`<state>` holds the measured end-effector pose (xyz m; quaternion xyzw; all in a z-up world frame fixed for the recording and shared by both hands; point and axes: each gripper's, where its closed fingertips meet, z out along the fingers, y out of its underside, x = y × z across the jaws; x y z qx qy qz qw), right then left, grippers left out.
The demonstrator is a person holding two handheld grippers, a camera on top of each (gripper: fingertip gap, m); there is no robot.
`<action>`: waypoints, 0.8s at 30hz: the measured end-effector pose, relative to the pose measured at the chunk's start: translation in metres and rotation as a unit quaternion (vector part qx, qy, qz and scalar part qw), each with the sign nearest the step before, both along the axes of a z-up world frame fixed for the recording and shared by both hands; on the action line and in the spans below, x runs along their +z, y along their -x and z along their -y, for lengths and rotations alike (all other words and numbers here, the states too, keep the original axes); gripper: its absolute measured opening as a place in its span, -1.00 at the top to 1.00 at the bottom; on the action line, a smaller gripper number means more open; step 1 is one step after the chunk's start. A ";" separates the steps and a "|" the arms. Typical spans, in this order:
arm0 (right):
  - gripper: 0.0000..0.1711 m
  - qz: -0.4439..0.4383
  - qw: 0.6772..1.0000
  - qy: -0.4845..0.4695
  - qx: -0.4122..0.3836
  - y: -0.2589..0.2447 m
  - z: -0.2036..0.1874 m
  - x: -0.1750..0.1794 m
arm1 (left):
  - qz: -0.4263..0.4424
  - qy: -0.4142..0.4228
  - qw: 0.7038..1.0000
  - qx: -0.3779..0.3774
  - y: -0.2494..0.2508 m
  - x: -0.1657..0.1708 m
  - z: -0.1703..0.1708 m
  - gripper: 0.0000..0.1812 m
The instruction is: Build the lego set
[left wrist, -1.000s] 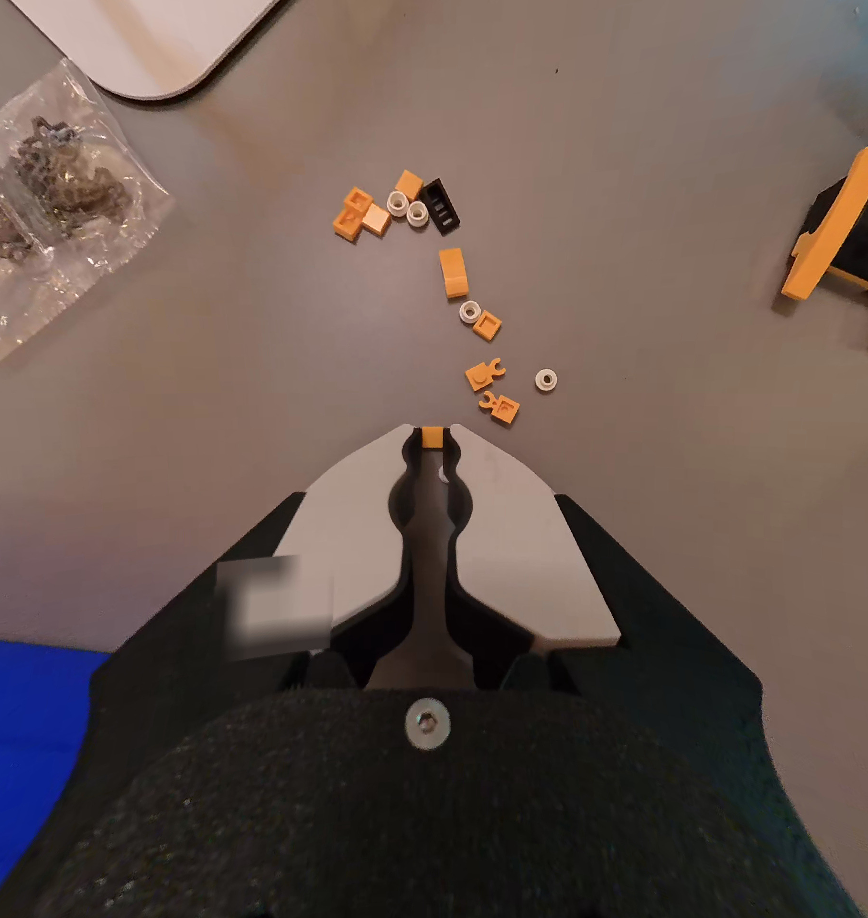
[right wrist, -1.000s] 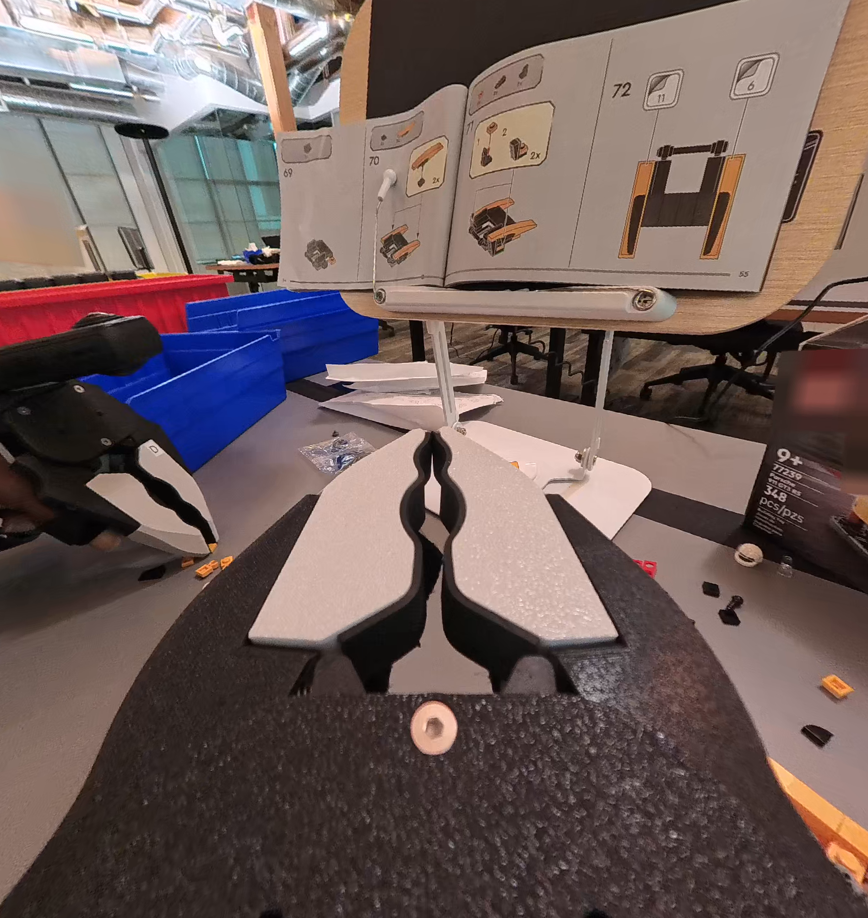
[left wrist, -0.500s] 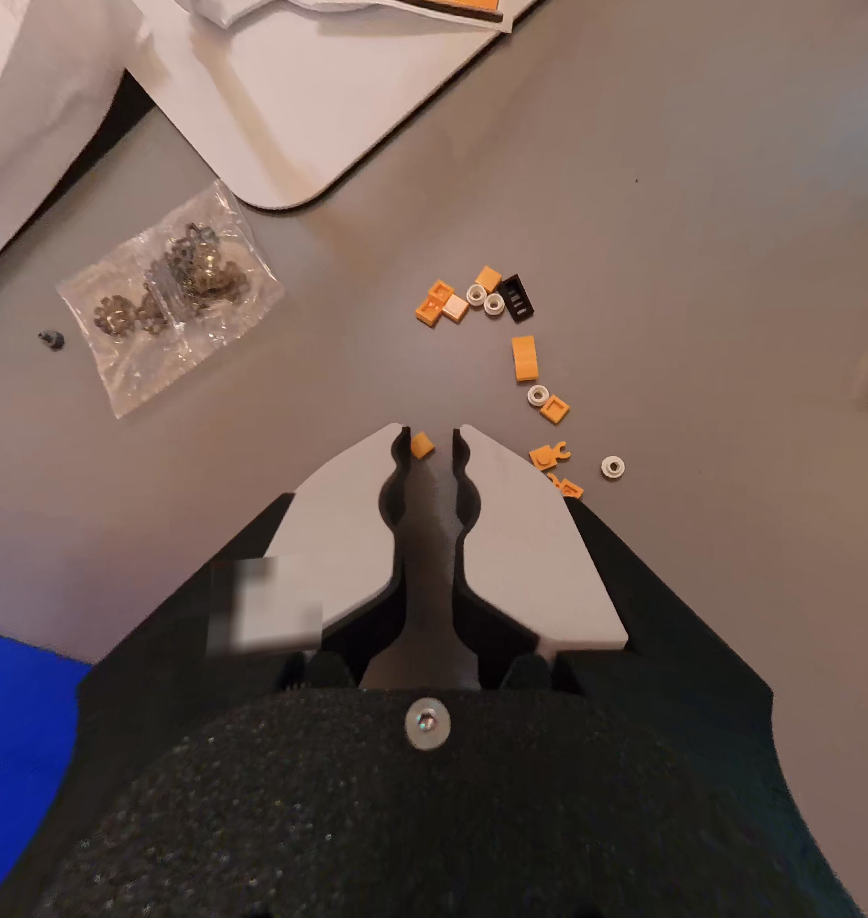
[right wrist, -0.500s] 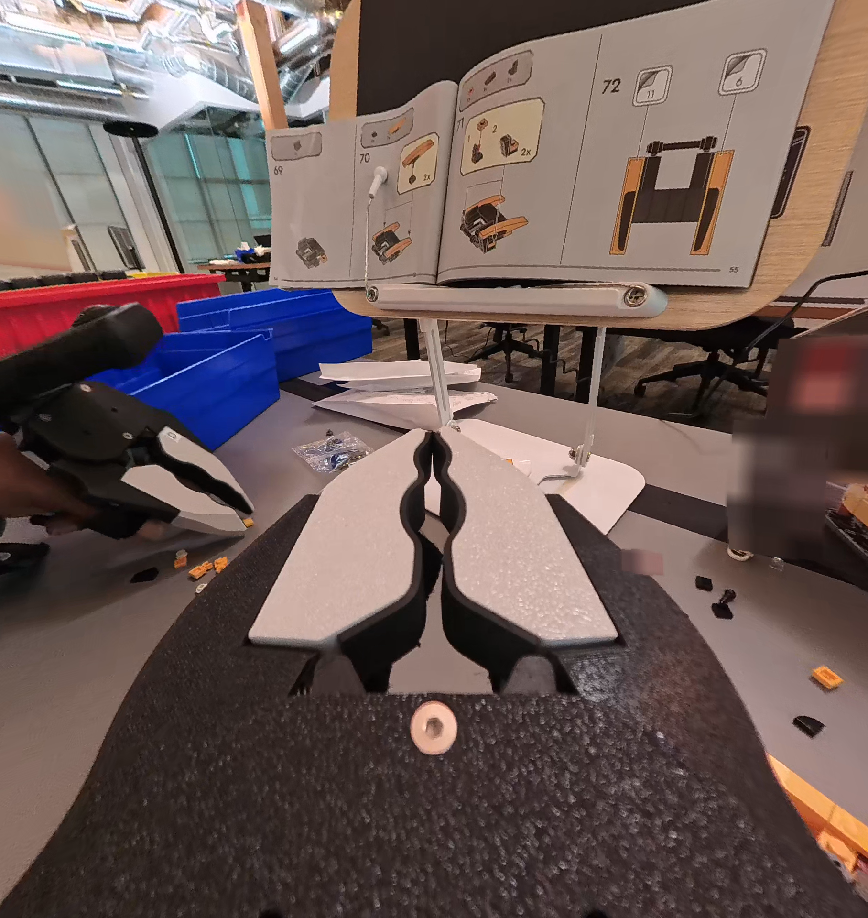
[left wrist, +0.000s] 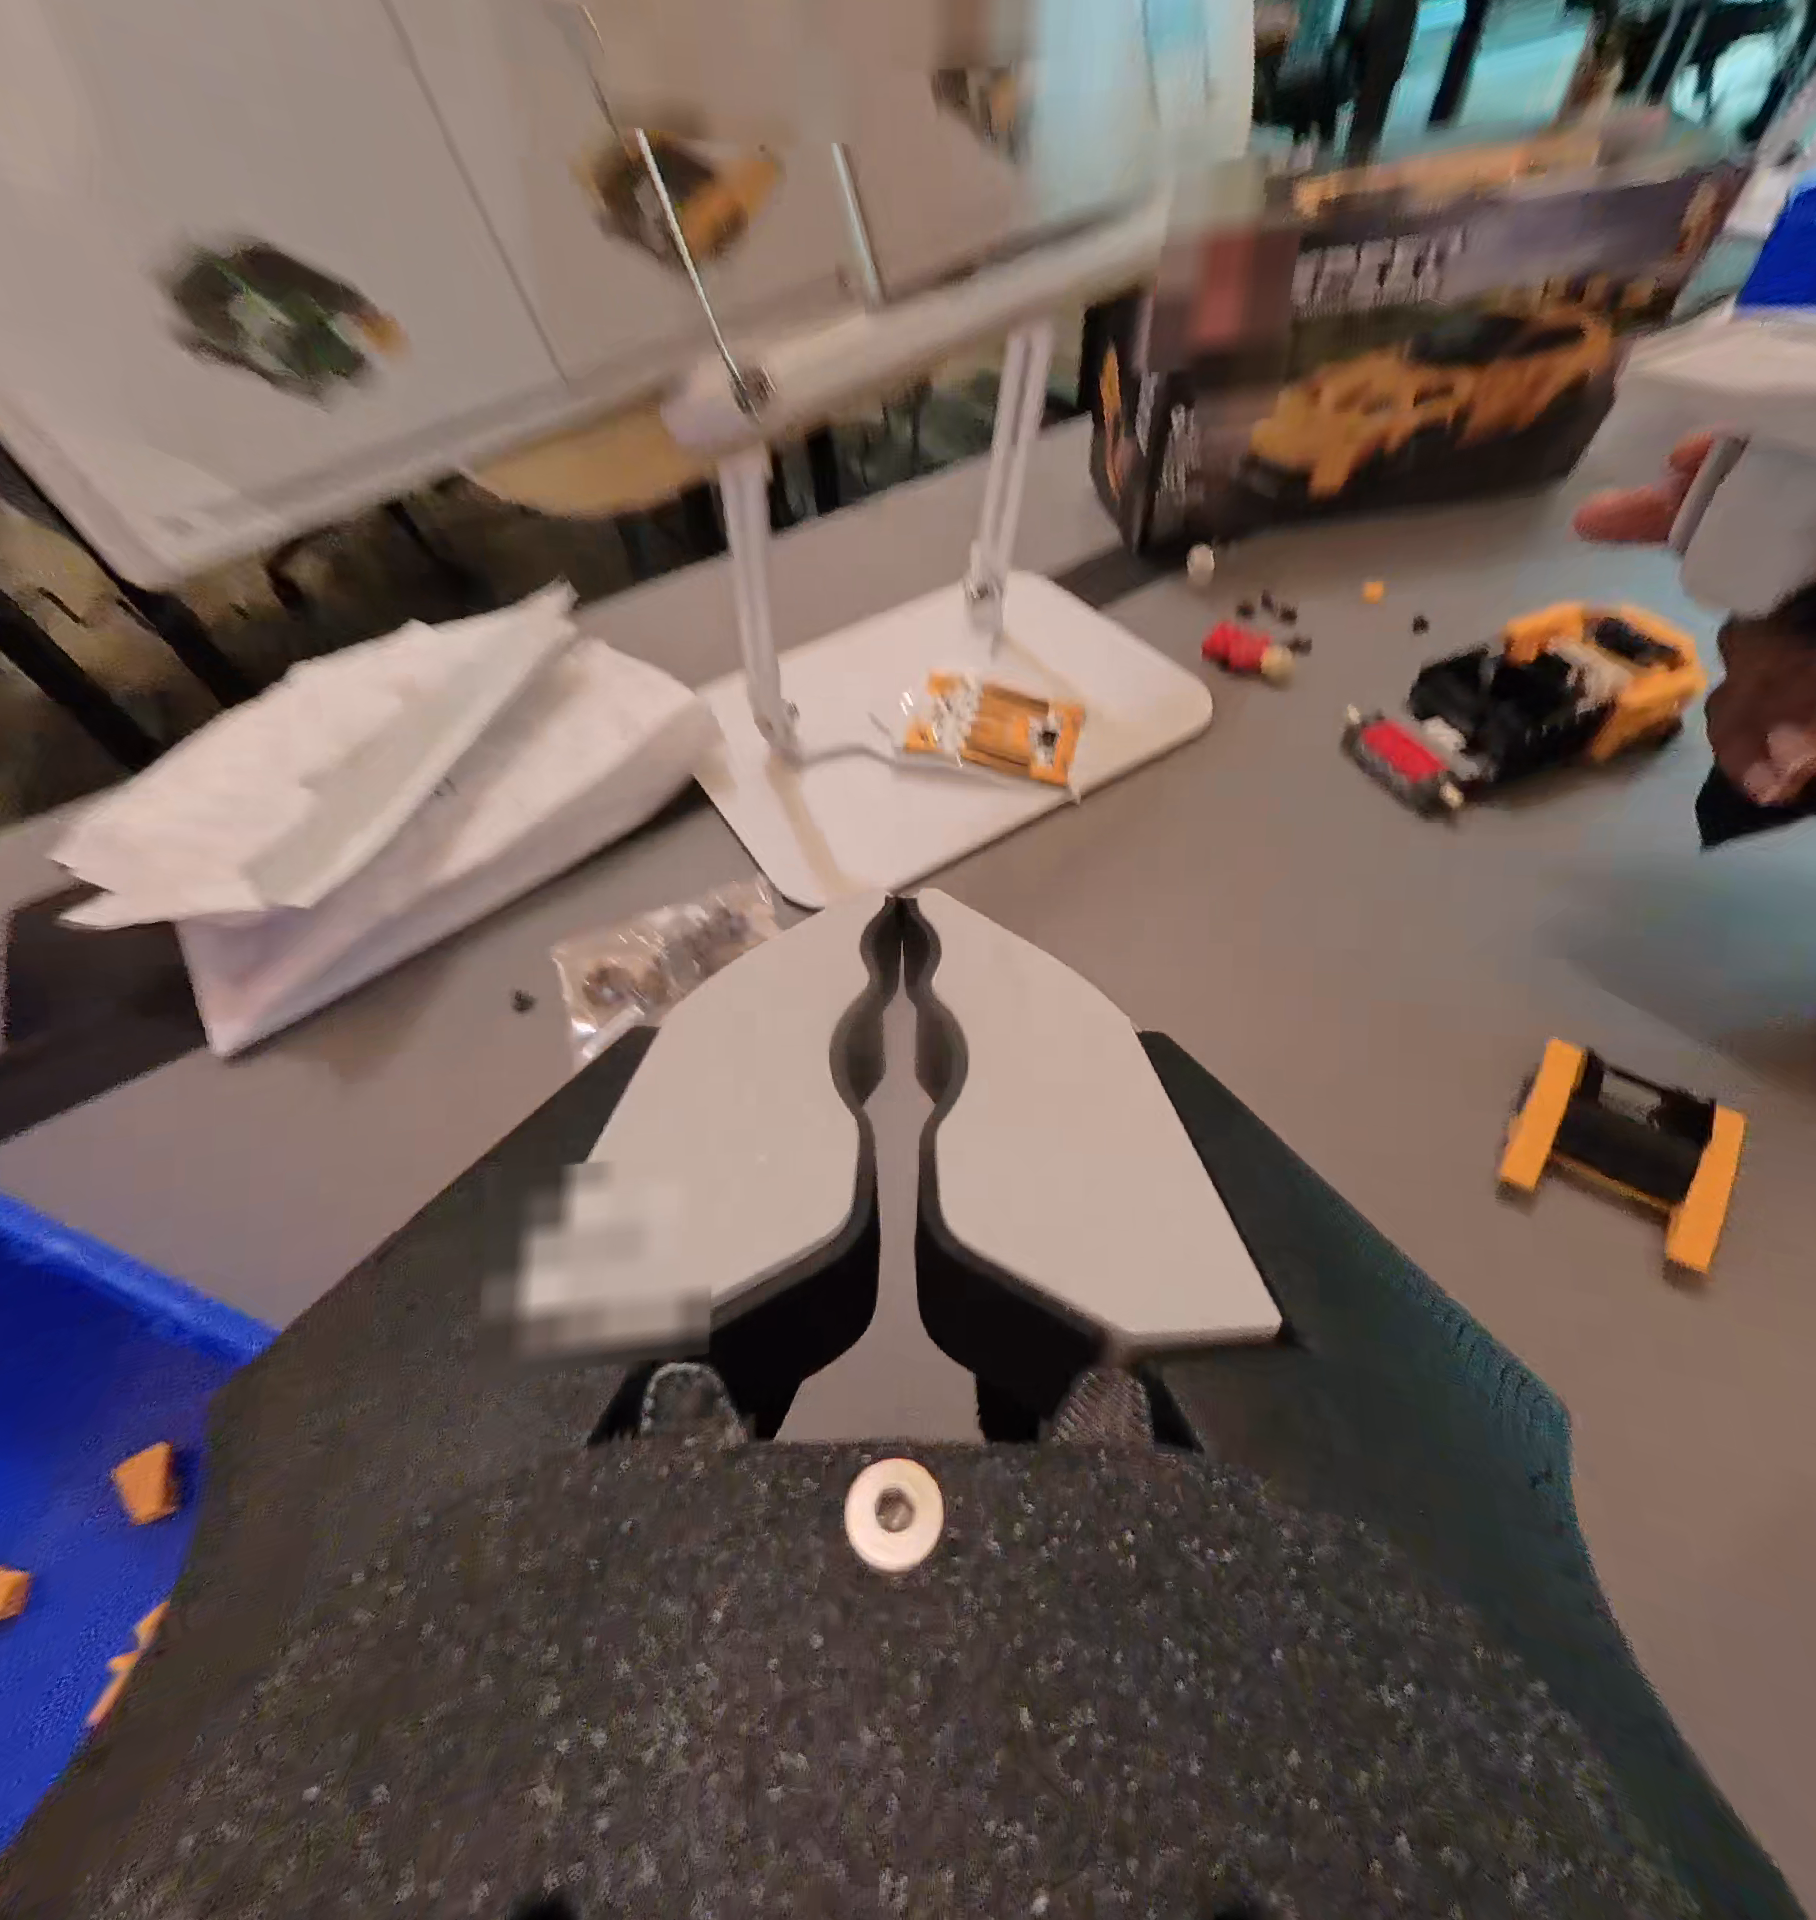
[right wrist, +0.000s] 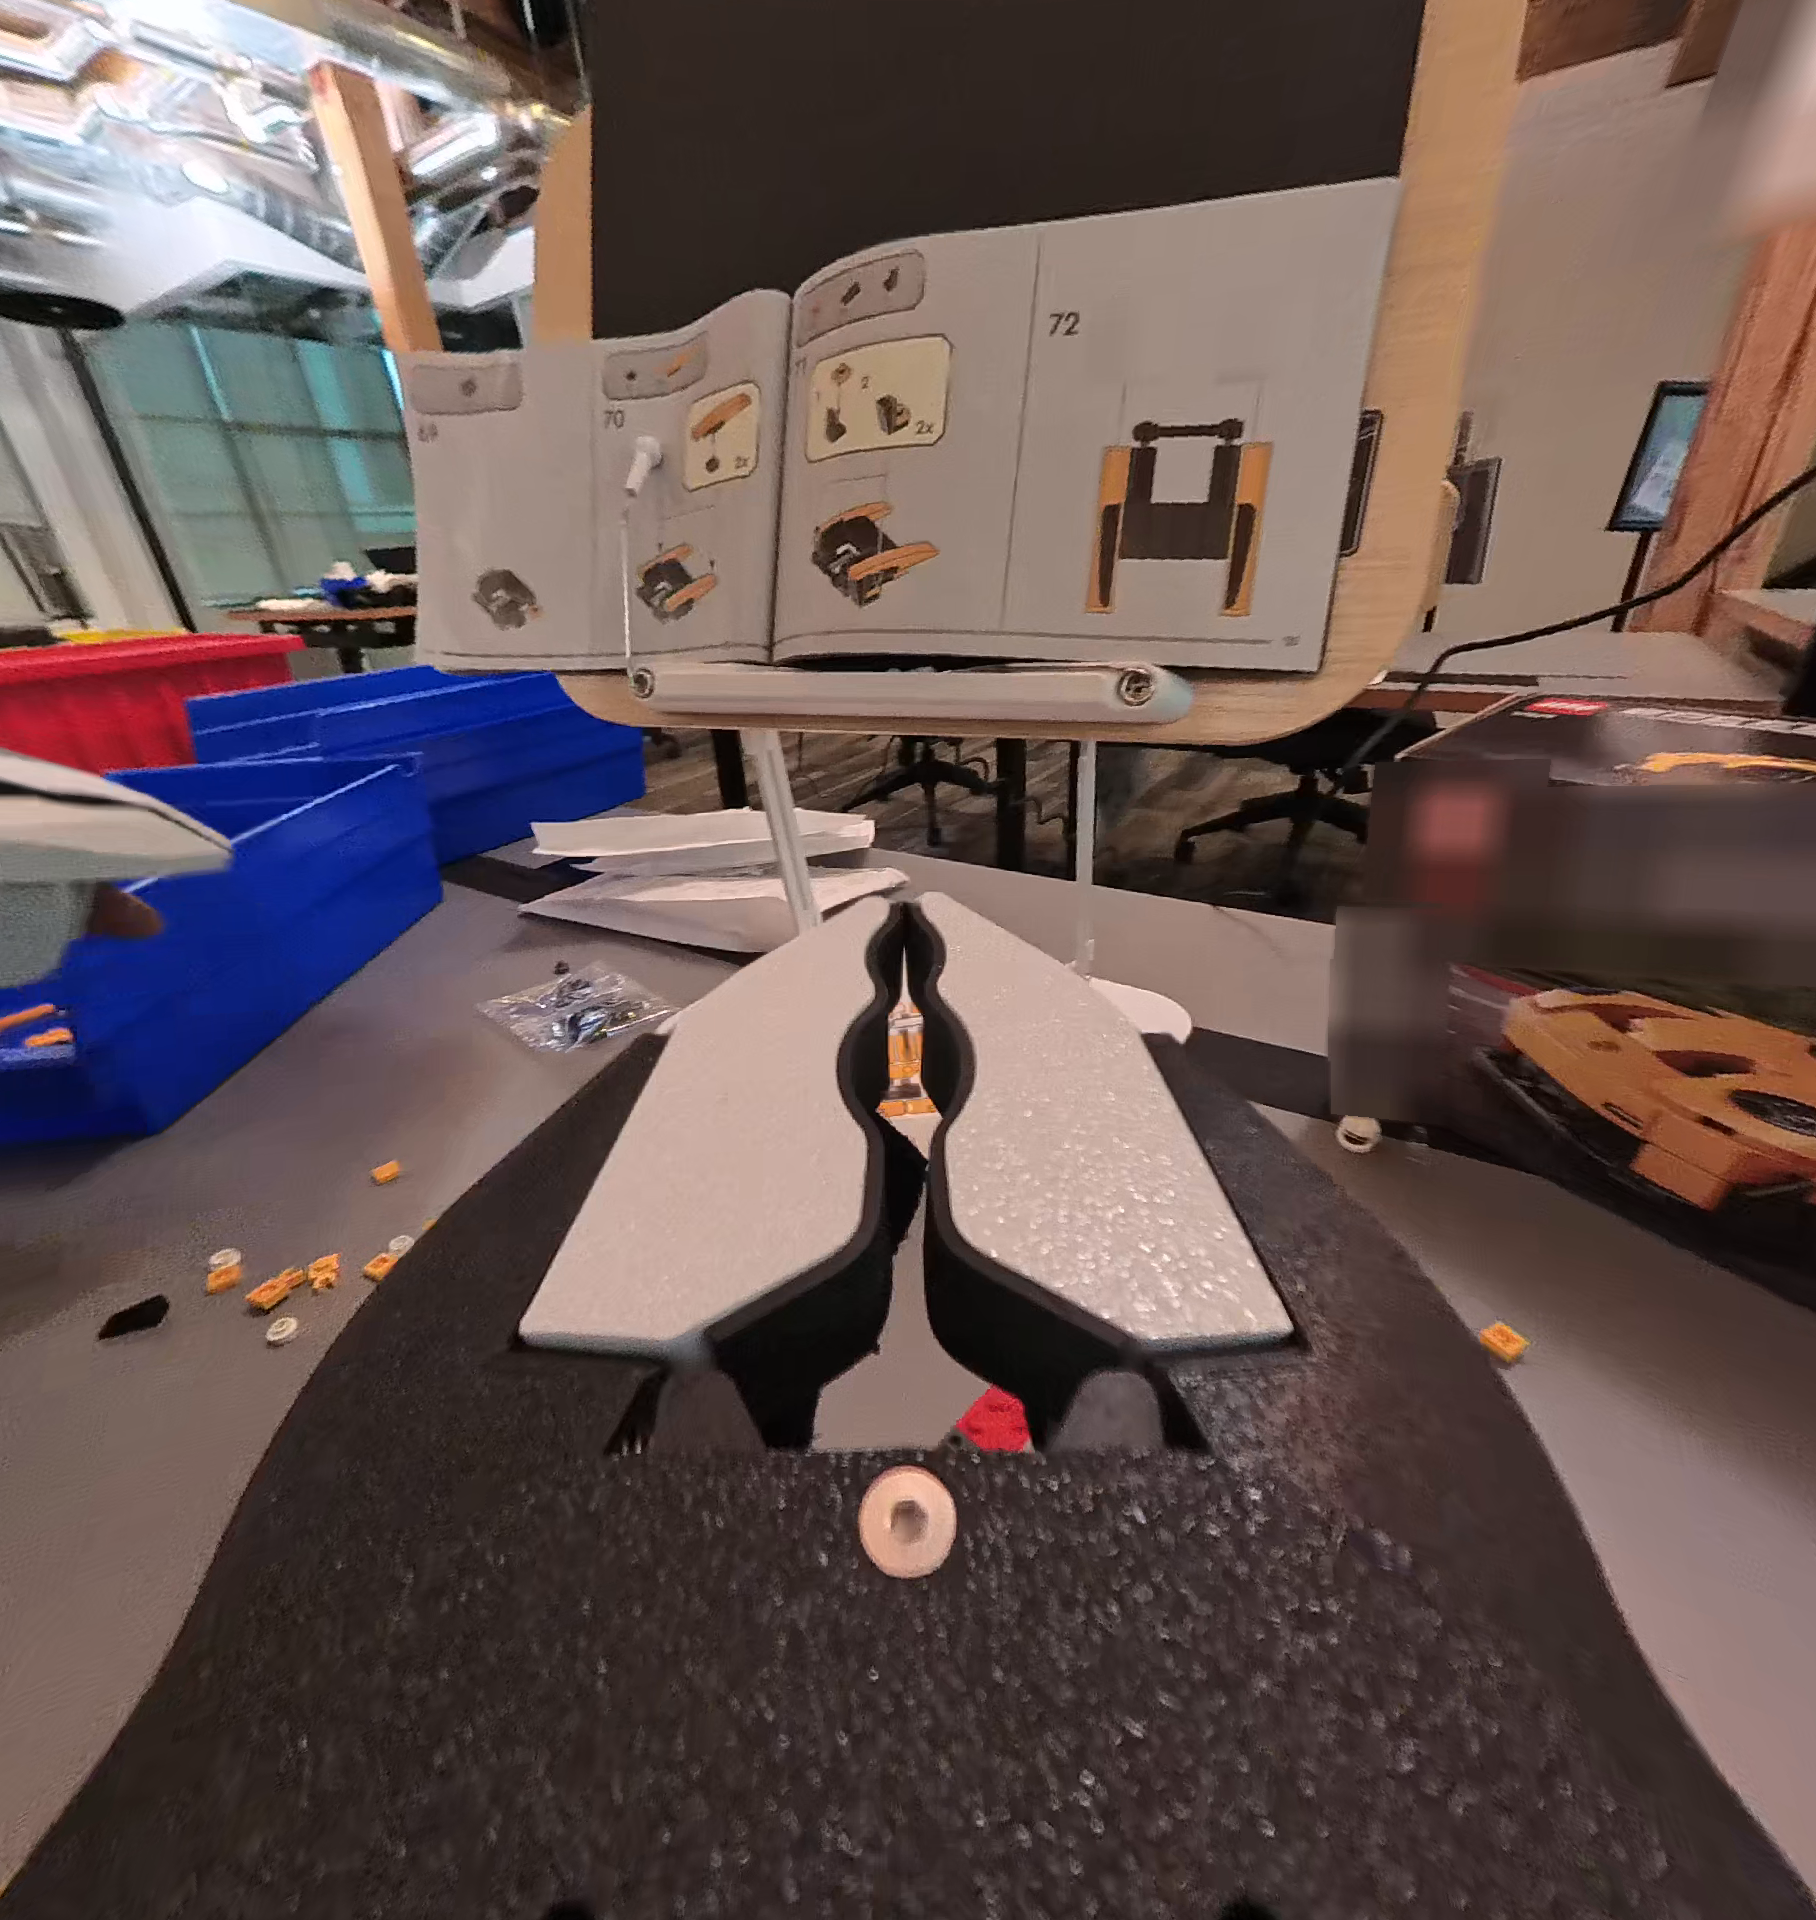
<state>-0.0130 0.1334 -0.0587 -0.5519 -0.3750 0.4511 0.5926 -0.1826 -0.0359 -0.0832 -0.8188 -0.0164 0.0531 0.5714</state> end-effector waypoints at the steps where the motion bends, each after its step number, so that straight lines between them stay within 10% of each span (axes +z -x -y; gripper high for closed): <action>1: 1.00 0.000 1.000 -0.002 -0.003 -0.001 -0.001 0.000 | -0.006 -0.021 1.000 0.010 0.004 0.011 0.003 1.00; 12: 1.00 0.016 0.999 -0.034 0.001 0.001 0.006 -0.003 | -0.009 -0.096 0.991 0.093 0.054 0.059 0.053 1.00; 24: 1.00 0.034 0.998 -0.042 0.016 0.005 0.013 -0.009 | -0.018 0.160 0.982 -0.099 -0.006 -0.035 -0.001 0.94</action>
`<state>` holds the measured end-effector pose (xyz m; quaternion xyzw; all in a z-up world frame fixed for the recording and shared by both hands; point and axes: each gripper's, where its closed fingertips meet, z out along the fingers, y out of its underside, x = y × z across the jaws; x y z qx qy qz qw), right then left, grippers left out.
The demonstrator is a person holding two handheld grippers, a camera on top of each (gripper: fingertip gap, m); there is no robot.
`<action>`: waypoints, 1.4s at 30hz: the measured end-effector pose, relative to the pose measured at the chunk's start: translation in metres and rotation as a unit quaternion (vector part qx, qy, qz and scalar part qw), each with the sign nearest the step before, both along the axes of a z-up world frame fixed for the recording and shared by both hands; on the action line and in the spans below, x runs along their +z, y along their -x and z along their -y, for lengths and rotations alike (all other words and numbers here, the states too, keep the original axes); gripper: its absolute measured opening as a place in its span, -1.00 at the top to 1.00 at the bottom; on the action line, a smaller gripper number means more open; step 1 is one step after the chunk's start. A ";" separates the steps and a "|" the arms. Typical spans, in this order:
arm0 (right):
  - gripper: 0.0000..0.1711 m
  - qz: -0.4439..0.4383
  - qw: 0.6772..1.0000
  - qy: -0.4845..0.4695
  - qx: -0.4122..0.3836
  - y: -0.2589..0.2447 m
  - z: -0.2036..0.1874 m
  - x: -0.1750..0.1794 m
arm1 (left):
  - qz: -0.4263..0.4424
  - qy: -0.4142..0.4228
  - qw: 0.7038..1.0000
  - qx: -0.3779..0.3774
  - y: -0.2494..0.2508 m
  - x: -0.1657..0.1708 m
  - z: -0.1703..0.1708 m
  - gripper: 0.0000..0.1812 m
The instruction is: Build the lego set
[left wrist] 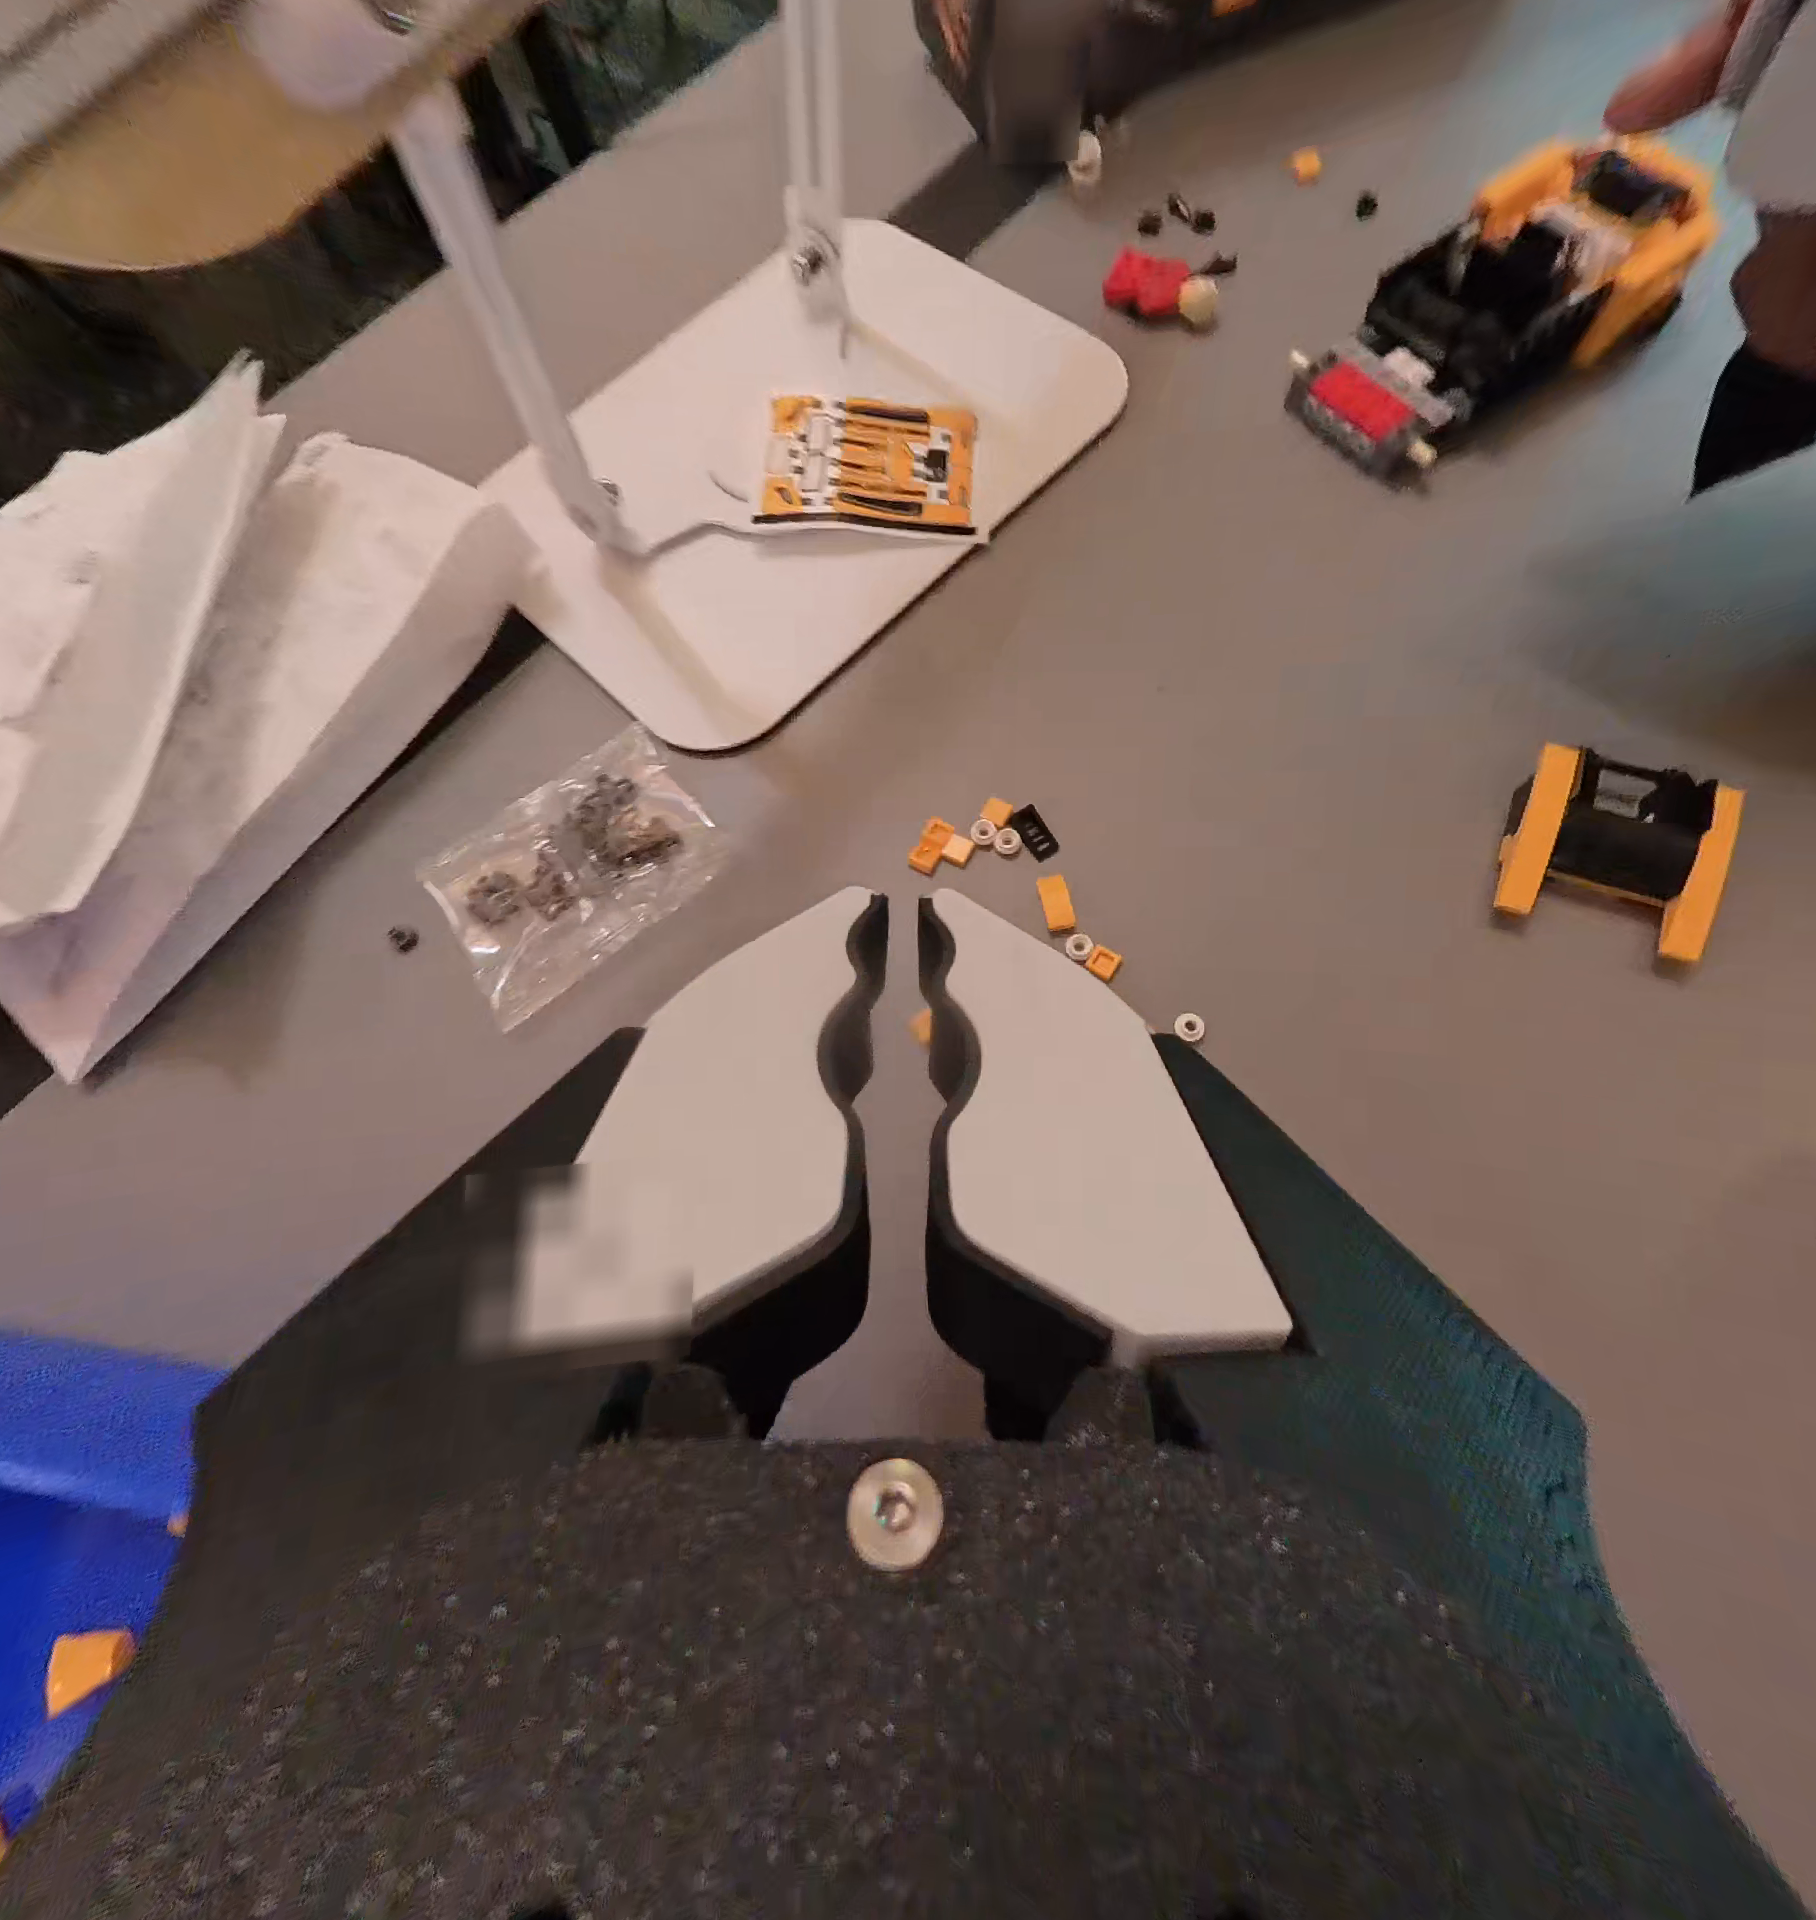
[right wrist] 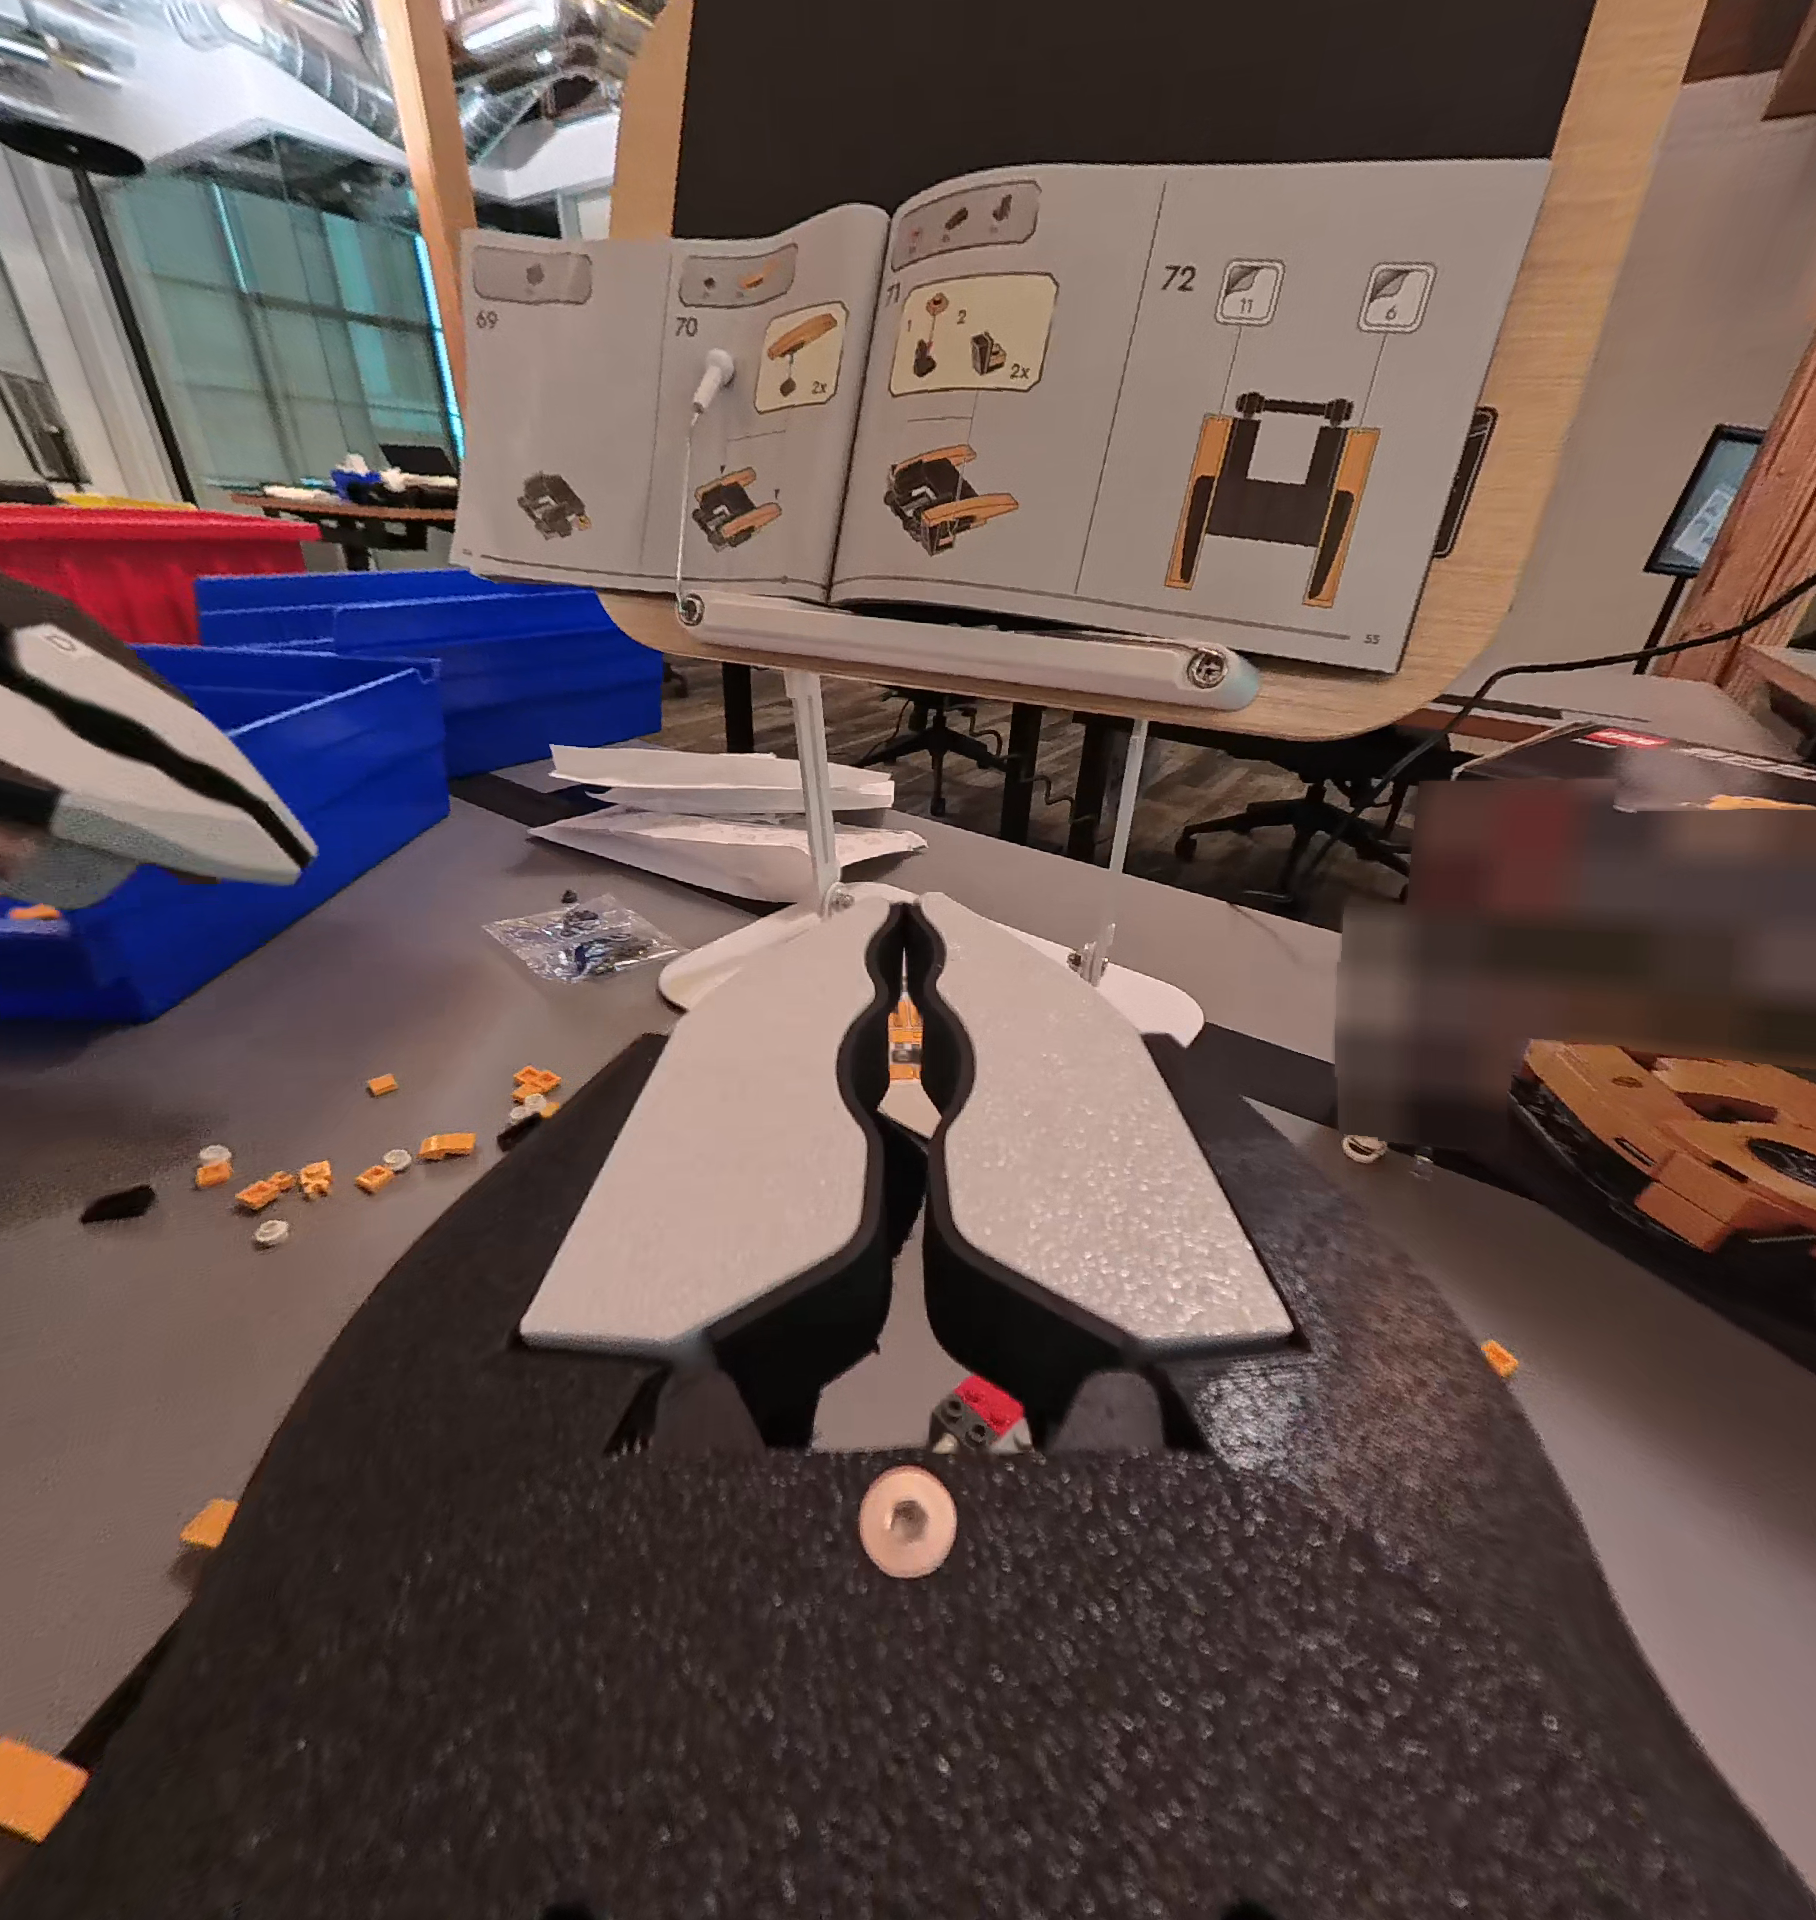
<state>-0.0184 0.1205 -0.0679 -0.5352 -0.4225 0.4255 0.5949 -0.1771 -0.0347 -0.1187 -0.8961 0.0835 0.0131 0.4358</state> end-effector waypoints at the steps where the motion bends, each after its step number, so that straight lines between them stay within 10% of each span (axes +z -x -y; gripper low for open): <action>1: 1.00 0.003 1.000 -0.001 -0.002 0.000 -0.001 -0.001 | -0.005 0.009 1.000 -0.009 -0.004 -0.005 -0.004 0.94; 13: 0.73 0.017 1.000 -0.003 -0.005 0.000 -0.004 -0.005 | -0.021 0.031 0.999 -0.022 -0.006 -0.021 -0.023 0.94; 21: 0.74 0.035 0.999 0.021 0.007 0.002 -0.003 -0.012 | -0.077 -0.104 0.982 0.137 0.095 0.076 0.039 1.00; 30: 0.77 0.047 0.999 0.028 0.002 0.004 -0.004 -0.019 | -0.047 0.209 0.955 0.205 0.212 0.008 0.165 0.96; 42: 0.81 0.066 0.998 0.022 0.006 0.007 -0.001 -0.030 | 0.001 0.429 0.892 0.141 0.222 -0.074 0.178 0.84</action>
